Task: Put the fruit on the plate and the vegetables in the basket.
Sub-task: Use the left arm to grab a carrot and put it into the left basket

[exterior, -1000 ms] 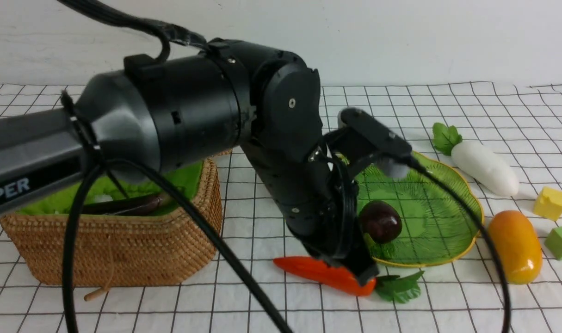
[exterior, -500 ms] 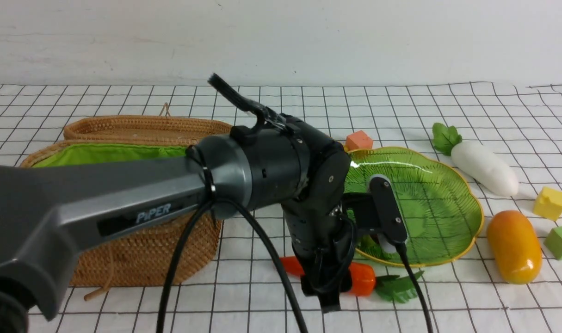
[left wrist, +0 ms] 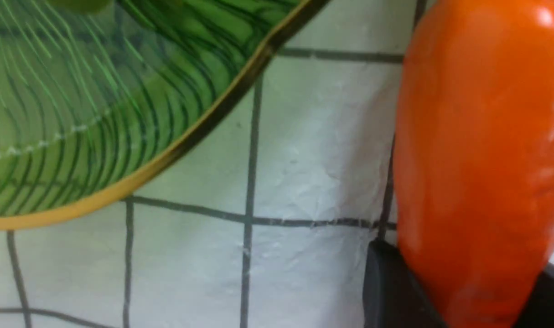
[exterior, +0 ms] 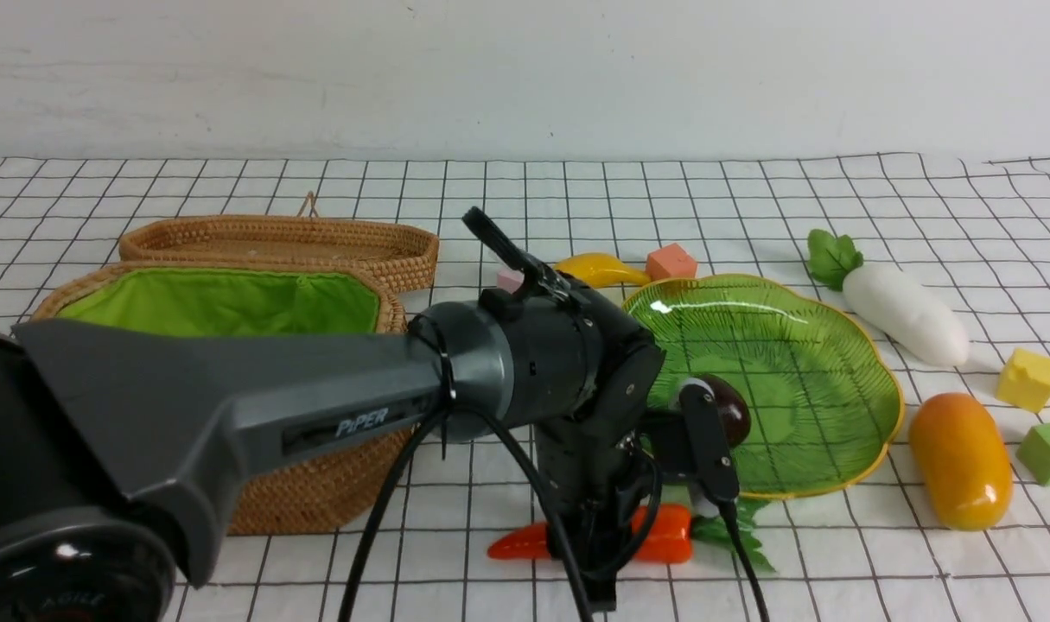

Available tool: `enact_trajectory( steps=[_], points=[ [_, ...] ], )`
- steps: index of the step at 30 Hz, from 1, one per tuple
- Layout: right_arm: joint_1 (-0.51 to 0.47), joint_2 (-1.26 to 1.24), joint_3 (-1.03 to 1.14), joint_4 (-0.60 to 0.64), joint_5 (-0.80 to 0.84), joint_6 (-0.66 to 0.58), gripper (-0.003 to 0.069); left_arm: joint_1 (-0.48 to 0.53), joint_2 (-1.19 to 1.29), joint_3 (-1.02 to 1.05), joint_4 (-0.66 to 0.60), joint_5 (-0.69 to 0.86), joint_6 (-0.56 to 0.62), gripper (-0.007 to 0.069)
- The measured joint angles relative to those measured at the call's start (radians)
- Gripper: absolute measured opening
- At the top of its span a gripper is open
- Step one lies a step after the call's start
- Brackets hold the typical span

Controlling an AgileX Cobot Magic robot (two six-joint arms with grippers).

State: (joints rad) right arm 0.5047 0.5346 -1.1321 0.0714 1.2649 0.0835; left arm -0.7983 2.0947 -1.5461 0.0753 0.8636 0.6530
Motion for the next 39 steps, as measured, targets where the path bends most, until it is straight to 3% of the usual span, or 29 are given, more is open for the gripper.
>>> enact_trajectory(
  steps=[13, 26, 32, 33, 39],
  points=[
    [0.000, 0.000, 0.000, 0.002, 0.000, 0.000, 0.0211, -0.022, -0.267, 0.001, -0.016, 0.155, -0.029, 0.0256],
    [0.000, 0.000, 0.000, 0.107, -0.046, -0.103, 0.0214, -0.009, -0.482, 0.001, 0.116, 0.356, -0.118, 0.0256],
    [0.000, 0.000, 0.000, 0.130, -0.048, -0.142, 0.0214, 0.197, -0.547, 0.001, 0.084, 0.371, -0.103, 0.0256],
    [0.000, 0.000, 0.000, 0.131, -0.048, -0.153, 0.0214, 0.285, -0.556, 0.001, 0.054, 0.375, -0.047, 0.0256],
    [0.000, 0.000, 0.000, 0.131, -0.048, -0.158, 0.0214, 0.459, -0.528, 0.001, 0.019, 0.377, 0.108, 0.0256]
  ],
)
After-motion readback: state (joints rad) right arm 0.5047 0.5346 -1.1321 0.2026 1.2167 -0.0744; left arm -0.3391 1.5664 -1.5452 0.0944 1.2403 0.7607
